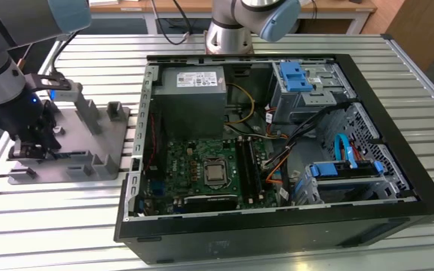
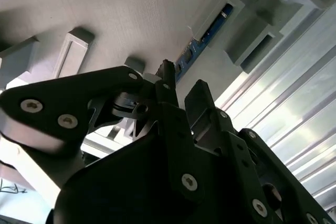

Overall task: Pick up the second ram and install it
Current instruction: 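Pick up the second ram and move it above second insertion slot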

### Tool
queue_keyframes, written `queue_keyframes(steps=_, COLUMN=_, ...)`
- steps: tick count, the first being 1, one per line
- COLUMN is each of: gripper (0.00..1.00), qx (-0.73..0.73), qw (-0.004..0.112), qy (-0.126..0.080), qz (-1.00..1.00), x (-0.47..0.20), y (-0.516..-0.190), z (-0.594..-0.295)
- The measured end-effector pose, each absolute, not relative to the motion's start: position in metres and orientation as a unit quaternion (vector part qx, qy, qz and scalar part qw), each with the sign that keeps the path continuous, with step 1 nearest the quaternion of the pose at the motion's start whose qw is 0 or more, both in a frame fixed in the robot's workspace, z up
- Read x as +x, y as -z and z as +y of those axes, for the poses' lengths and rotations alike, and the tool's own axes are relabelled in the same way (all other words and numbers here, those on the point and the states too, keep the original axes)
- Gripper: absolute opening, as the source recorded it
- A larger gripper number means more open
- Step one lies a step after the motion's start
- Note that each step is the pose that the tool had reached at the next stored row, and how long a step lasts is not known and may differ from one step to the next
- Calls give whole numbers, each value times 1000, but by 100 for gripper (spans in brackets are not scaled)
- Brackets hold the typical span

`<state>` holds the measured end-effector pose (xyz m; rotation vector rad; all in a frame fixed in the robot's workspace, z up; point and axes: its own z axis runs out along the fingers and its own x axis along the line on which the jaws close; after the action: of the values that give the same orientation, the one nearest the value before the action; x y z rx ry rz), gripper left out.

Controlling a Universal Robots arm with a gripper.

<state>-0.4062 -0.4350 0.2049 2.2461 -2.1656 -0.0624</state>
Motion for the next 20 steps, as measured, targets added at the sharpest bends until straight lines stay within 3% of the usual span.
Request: queue_keyframes(steps=20, gripper=35, qx=723, qw=2, qy=28, qz=-690, x=-409, y=-189, z=-435)
